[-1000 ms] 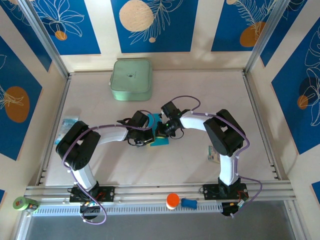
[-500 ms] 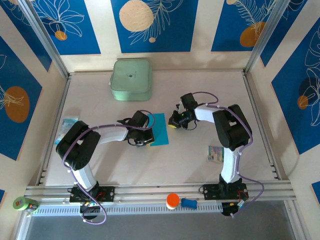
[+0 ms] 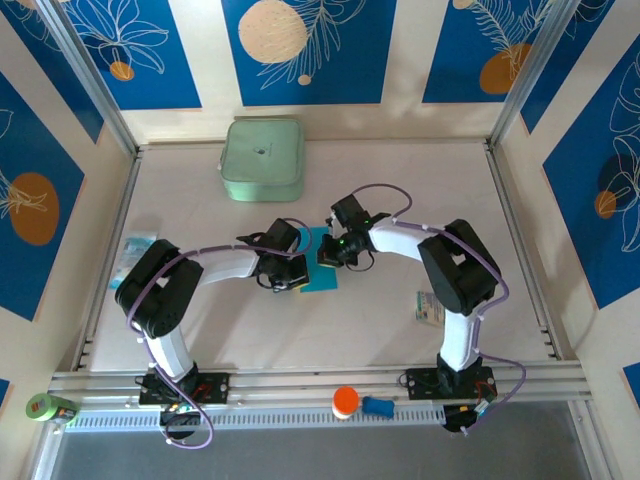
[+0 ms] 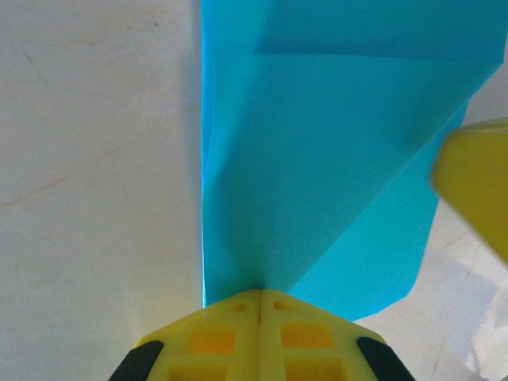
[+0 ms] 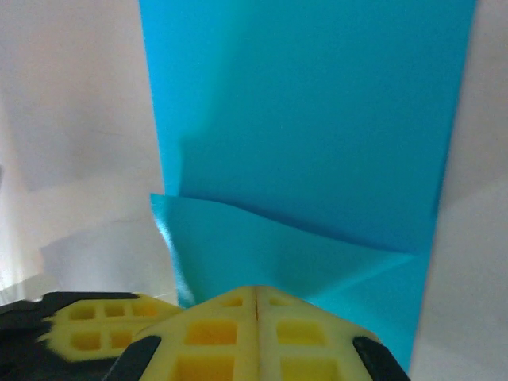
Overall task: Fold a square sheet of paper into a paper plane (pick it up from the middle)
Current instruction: Fold the triangle a second time at the center of the table.
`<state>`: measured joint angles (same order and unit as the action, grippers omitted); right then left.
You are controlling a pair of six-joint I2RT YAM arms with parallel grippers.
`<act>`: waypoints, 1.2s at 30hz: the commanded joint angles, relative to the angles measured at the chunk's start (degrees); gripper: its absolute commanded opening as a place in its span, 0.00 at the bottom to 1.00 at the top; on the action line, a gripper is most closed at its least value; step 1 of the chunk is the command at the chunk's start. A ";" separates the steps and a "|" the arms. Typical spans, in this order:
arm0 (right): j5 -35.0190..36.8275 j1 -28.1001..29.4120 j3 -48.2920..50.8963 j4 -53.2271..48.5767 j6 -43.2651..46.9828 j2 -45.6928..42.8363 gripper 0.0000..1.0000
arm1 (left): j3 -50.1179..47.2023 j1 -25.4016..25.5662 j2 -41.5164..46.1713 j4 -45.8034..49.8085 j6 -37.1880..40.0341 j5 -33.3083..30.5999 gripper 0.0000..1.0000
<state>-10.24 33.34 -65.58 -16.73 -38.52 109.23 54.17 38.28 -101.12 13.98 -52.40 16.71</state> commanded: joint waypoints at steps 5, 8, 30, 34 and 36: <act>2.28 -0.63 -2.01 -3.37 0.29 4.17 0.00 | 0.76 0.39 0.04 4.27 3.73 1.07 0.06; 2.02 -0.91 -1.68 -3.88 0.15 5.00 0.00 | 1.70 0.40 1.60 1.16 4.63 2.53 0.09; 1.54 -1.53 -1.47 -4.57 -0.75 6.30 0.00 | -6.09 0.68 -0.27 -0.49 2.83 3.61 0.08; 1.54 -1.70 -1.57 -4.72 -0.64 6.43 0.00 | -10.10 1.06 4.87 4.12 3.89 4.64 0.07; 1.54 -1.70 -1.57 -4.54 -0.29 6.44 0.00 | -10.75 1.24 7.69 7.66 5.08 3.62 0.07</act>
<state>-12.91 32.34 -67.53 -17.82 -39.00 112.73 46.11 38.46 -95.85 9.30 -48.93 20.21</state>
